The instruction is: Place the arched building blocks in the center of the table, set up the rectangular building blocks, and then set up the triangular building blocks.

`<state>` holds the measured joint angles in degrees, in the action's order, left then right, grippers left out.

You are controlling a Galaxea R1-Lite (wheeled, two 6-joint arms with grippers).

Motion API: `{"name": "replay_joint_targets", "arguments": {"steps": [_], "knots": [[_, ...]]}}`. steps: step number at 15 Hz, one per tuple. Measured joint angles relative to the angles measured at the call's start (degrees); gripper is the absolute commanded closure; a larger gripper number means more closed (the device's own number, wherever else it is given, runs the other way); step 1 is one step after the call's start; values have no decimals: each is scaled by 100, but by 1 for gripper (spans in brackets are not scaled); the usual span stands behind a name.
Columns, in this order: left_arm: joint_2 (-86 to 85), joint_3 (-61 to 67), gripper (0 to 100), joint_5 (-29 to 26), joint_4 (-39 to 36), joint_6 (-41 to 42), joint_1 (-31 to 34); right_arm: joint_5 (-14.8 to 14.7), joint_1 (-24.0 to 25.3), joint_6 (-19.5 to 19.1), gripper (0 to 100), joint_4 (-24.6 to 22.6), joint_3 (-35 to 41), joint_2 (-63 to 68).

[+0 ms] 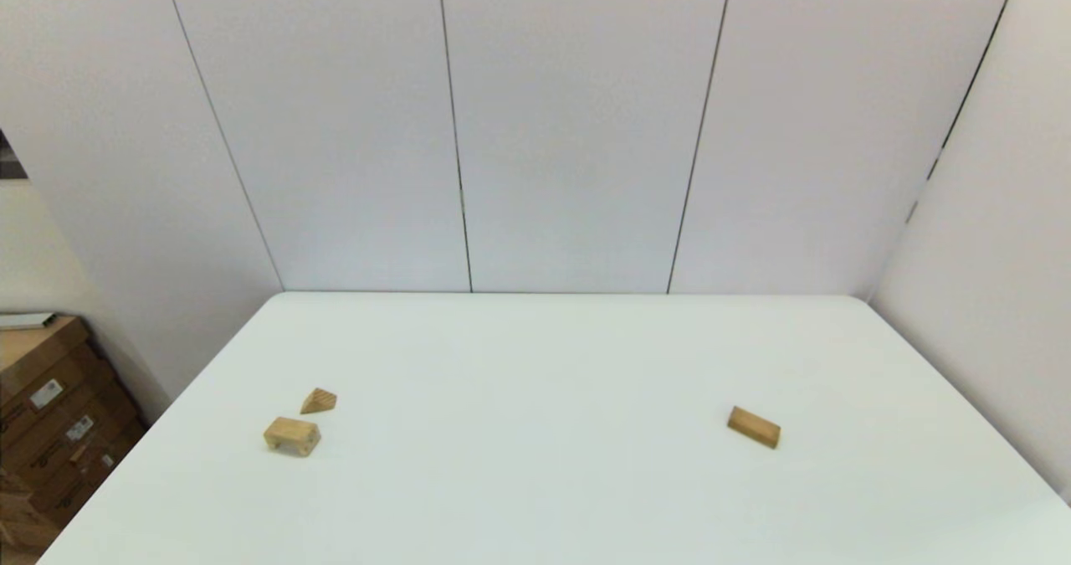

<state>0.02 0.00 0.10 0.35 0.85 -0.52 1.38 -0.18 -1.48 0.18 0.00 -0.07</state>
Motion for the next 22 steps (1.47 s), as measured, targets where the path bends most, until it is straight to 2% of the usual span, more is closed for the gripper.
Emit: {"name": "replay_joint_targets", "arguments": {"steps": [14, 18, 22], "knots": [[127, -101, 0, -12, 28, 33, 0, 0, 0, 0, 0, -2, 0, 0], [990, -1058, 0, -10, 422, -26, 15, 0, 0, 0, 0, -2, 0, 0], [2492, -2519, 0, -17, 1204, 13, 317, 0, 0, 2, 0, -2, 0, 0]]}}
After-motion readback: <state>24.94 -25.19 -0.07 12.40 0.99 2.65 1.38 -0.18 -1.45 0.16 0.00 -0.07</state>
